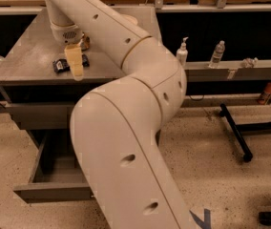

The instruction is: Place rxbar blueberry into middle drawer

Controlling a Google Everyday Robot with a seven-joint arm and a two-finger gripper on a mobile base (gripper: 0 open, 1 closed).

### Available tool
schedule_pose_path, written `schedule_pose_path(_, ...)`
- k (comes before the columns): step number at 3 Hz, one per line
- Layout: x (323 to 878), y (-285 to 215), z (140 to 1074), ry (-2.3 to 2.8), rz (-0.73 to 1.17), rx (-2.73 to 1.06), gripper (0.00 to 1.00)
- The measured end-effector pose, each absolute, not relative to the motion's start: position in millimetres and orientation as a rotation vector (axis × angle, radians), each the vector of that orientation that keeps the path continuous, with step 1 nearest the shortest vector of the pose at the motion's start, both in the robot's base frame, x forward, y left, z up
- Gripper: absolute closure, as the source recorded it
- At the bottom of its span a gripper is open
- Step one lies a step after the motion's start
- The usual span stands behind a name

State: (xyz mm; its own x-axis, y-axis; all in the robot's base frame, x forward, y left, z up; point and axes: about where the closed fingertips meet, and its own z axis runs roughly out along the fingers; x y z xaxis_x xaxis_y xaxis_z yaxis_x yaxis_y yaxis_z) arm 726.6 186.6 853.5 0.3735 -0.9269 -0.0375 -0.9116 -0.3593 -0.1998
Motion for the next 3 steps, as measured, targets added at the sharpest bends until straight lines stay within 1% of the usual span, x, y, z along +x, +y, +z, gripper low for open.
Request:
schedule_pose_path(1,734.2,204.7,836.7,1.629,-0.098,-2.476,0.09)
schedule_pose_path(2,737.2,207.5,826.7,1.632,-0.089,-2.489,0.17)
schedule_pose_path(3,742.8,198.6,816.7,1.669,-0.079,-2.481,0.22)
